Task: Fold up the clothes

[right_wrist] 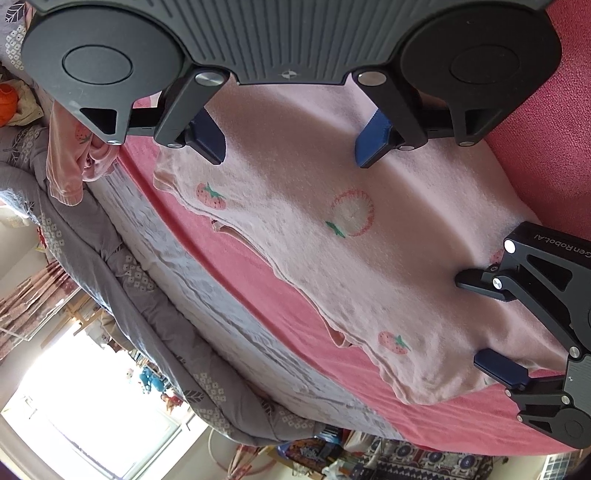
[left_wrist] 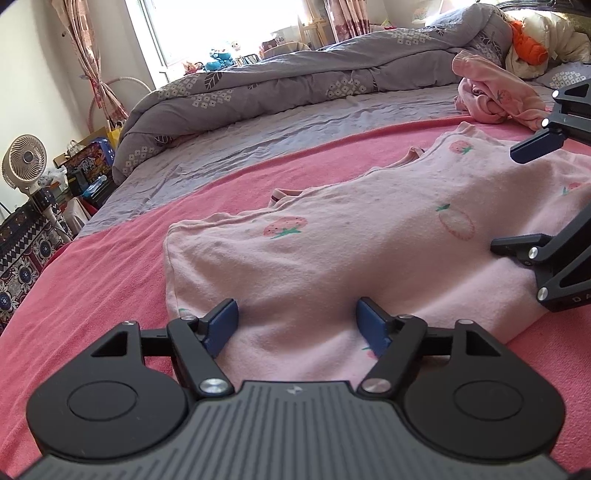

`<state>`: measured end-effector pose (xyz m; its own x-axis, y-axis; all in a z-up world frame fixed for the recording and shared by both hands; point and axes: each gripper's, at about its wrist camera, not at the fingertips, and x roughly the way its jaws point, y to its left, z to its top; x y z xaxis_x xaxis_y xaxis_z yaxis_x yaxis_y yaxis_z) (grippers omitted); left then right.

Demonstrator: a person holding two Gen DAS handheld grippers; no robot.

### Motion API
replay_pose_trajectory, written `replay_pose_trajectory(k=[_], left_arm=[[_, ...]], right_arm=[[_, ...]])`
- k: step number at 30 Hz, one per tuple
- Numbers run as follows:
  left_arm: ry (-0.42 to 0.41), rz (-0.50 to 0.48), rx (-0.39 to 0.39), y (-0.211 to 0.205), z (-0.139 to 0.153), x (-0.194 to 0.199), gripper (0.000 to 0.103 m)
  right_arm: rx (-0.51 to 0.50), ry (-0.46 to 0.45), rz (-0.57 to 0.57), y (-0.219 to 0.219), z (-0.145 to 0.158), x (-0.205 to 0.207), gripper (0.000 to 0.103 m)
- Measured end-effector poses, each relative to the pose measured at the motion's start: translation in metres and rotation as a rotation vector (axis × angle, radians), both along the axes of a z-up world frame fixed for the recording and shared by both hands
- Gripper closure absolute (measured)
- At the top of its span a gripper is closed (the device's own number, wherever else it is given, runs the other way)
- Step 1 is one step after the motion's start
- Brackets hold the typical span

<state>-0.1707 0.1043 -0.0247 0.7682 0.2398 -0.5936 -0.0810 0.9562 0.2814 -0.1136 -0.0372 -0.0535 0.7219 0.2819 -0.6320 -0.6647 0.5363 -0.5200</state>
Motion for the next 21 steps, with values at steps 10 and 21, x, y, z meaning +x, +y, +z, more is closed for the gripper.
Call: replay_pose_trajectory(k=[10,21], left_arm=[[-0.011,0.006,-0.002,0.000,-0.001,-0.001,0.027],[-0.020,0.011,-0.002,0.000,-0.002,-0.002,0.026]], right_arm=[[-0.043,-0.039,-0.010,0.008,-0.004,-0.004,0.025],[-0.089,-0.102,-0.009,0.016,-0.010,-0.010,0.025]])
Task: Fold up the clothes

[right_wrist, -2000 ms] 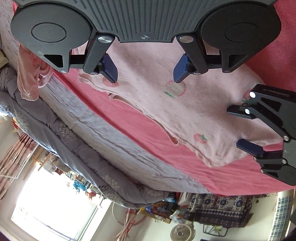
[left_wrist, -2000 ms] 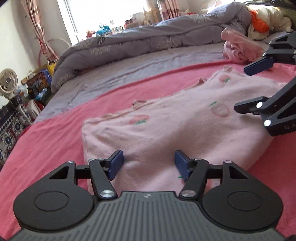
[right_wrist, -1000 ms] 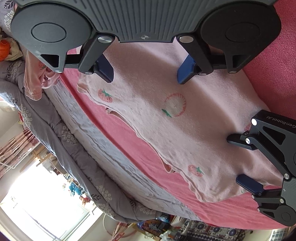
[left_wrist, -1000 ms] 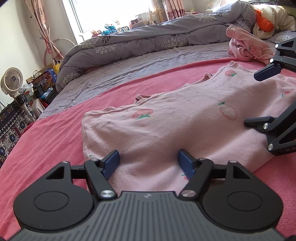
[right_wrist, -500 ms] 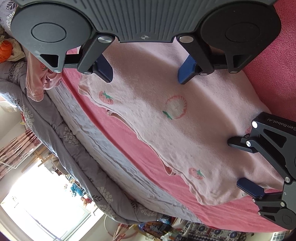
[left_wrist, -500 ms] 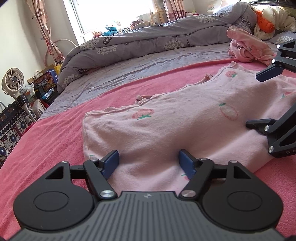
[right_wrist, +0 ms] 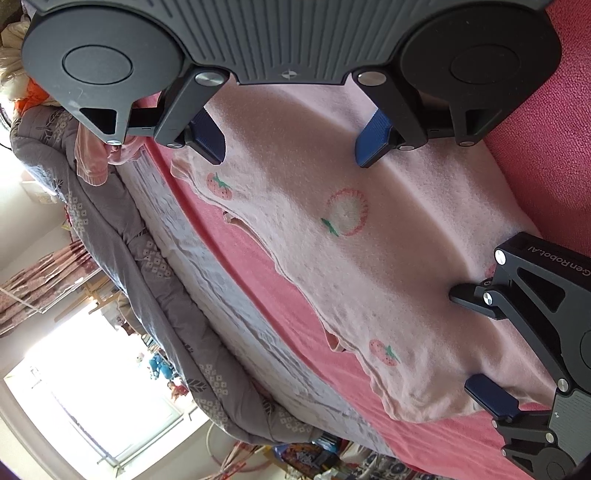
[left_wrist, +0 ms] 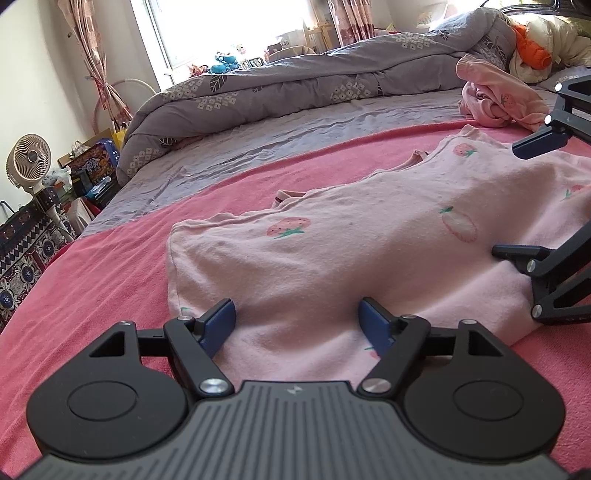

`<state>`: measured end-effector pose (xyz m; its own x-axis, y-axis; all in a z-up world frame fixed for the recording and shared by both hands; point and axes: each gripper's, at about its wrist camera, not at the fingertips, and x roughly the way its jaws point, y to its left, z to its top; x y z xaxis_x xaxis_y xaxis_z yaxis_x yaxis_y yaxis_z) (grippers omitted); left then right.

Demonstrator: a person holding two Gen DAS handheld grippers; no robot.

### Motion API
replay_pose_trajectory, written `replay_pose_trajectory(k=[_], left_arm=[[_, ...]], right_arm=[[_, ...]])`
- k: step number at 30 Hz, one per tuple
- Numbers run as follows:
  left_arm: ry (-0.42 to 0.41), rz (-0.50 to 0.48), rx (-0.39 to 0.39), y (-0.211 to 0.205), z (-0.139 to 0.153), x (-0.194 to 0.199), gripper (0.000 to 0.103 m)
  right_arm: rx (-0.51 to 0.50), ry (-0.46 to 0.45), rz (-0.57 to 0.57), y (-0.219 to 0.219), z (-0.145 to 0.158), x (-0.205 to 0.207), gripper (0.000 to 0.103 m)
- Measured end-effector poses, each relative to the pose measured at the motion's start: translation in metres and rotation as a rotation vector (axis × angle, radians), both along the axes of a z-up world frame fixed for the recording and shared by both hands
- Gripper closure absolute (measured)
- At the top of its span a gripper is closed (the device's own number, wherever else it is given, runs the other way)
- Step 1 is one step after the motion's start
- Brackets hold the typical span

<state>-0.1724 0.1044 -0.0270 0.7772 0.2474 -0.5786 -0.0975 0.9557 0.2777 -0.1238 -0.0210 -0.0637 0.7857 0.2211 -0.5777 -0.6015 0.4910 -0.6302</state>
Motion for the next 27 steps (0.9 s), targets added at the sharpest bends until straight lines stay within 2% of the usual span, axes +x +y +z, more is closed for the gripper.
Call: replay_pose_trajectory(k=[9,12,16,22,27], left_arm=[[-0.002,0.002,0.003,0.000,0.000,0.000,0.025],[-0.003,0.003,0.003,0.000,-0.001,0.000,0.024],[-0.004,0.005,-0.004,0.001,-0.001,0.001,0.023],[-0.006,0.007,-0.020,0.004,-0.001,0.000,0.022],[-0.003,-0.013,-0.041,0.011,0.001,-0.002,0.020]], right_arm=[[0.002,-0.024,-0.007,0.000,-0.002,-0.003,0.021],[0.010,-0.034,-0.015,-0.002,-0.002,-0.001,0.016],[0.034,-0.061,-0.035,-0.007,-0.001,0.002,0.000],[0.134,0.031,-0.066,-0.034,0.007,0.009,0.000],[0.224,0.114,-0.109,-0.079,0.013,0.011,0.000]])
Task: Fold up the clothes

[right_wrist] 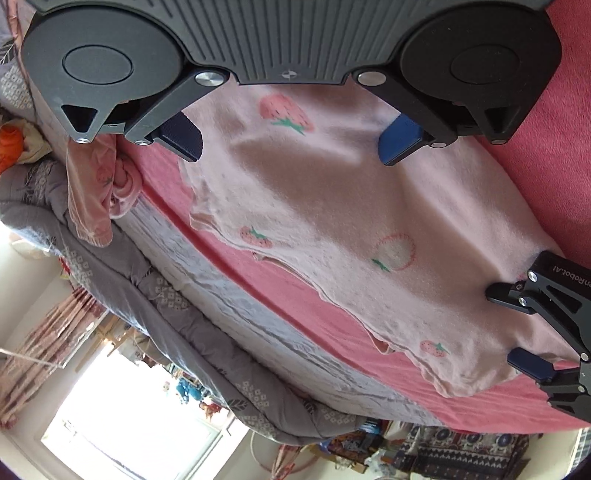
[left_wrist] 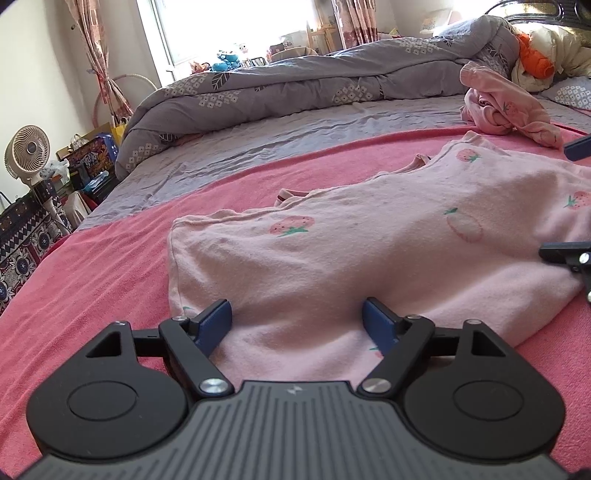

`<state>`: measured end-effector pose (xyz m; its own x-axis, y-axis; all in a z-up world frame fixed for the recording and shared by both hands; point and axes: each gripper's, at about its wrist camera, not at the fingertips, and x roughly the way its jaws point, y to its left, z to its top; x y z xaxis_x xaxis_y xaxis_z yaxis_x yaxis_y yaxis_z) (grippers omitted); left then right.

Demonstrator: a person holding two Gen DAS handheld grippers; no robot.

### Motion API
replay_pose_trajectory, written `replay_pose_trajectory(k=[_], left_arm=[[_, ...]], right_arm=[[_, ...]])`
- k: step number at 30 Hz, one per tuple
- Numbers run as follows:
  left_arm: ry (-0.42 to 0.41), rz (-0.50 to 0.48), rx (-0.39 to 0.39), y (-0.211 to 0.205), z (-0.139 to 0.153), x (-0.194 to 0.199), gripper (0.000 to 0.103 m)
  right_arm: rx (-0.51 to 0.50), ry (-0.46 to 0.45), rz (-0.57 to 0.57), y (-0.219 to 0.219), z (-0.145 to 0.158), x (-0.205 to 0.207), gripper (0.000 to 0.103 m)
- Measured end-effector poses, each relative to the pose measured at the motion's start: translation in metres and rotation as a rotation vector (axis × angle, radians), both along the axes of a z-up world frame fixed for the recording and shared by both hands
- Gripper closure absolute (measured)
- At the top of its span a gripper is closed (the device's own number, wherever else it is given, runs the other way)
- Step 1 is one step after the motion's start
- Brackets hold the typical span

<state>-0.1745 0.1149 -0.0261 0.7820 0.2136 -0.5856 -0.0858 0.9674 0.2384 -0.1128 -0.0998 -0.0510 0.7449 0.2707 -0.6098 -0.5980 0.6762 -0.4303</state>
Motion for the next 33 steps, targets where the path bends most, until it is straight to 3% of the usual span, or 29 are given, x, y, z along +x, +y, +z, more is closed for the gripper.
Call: replay_pose_trajectory(k=[6,8,11,17,21,33], left_arm=[[0.020,-0.011,0.011,0.021,0.006,-0.017,0.018],[0.028,0.024,0.010,0.029,0.006,-0.023,0.013],[0.038,0.053,-0.079,0.043,0.005,-0.027,0.013],[0.036,0.070,-0.046,0.036,0.003,-0.025,0.012],[0.036,0.074,-0.071,0.040,0.002,-0.025,0.011],[0.030,0.079,-0.070,0.039,0.000,-0.025,0.009]], right_arm=[[0.169,0.193,-0.062,-0.048,0.008,0.012,0.000],[0.184,0.208,-0.063,-0.053,0.007,0.013,0.000],[0.197,0.214,-0.069,-0.052,0.006,0.014,0.000],[0.247,0.279,-0.095,-0.059,0.003,0.022,0.000],[0.294,0.335,-0.115,-0.064,0.000,0.029,0.000],[0.309,0.356,-0.121,-0.065,-0.003,0.032,0.000]])
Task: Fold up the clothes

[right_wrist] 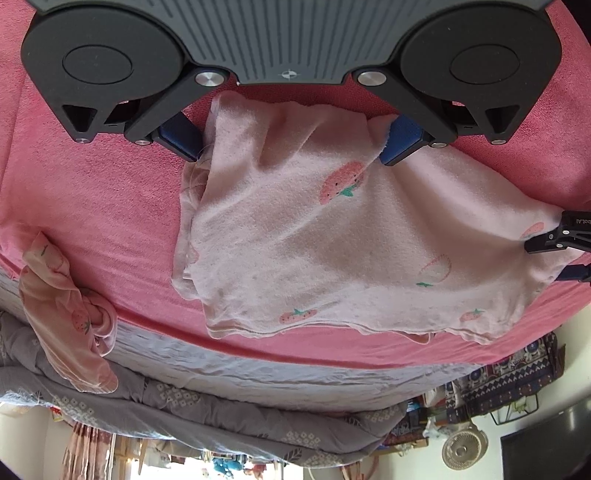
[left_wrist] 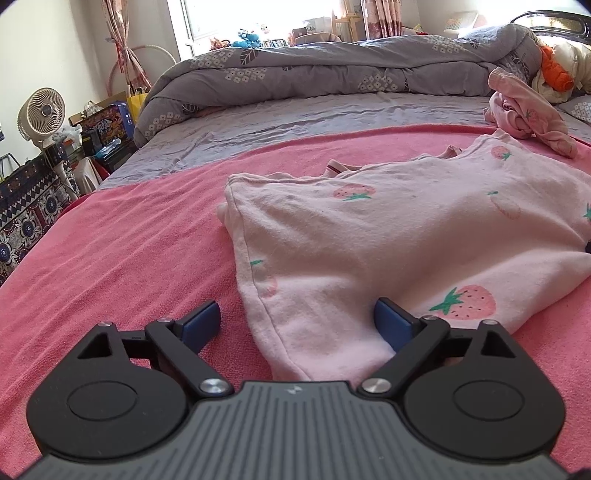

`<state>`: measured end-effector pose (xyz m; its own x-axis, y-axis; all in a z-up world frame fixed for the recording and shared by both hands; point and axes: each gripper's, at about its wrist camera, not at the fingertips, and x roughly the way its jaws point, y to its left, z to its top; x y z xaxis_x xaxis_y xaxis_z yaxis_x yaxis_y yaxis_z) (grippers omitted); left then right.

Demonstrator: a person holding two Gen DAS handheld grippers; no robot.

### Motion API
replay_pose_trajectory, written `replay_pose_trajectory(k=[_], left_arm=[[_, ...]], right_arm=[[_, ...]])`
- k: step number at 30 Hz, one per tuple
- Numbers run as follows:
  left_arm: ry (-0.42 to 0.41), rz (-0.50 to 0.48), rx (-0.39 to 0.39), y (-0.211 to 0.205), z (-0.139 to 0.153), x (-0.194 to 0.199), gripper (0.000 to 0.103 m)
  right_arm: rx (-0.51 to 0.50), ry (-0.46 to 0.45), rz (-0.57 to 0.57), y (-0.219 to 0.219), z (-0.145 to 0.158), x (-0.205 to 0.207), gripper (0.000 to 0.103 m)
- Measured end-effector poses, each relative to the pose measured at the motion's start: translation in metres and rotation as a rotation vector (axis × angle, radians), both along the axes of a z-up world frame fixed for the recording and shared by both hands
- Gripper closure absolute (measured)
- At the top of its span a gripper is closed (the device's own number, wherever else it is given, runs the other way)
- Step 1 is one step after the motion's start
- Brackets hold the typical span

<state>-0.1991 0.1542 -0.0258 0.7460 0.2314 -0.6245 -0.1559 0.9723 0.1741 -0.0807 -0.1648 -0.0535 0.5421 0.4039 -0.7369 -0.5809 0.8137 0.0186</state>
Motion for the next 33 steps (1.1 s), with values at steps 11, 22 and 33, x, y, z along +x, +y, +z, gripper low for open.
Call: replay_pose_trajectory(k=[11,22,33], left_arm=[[0.004,-0.011,-0.010,0.004,0.001,-0.002,0.009],[0.036,0.011,0.069,0.023,0.020,-0.026,0.009],[0.006,0.055,0.165,0.015,0.044,-0.035,0.013]], right_arm=[[0.042,0.006,-0.011,-0.015,0.001,0.004,0.000],[0.182,0.072,-0.201,-0.093,0.005,0.009,0.000],[0.023,0.018,-0.344,-0.125,-0.005,-0.002,0.001]])
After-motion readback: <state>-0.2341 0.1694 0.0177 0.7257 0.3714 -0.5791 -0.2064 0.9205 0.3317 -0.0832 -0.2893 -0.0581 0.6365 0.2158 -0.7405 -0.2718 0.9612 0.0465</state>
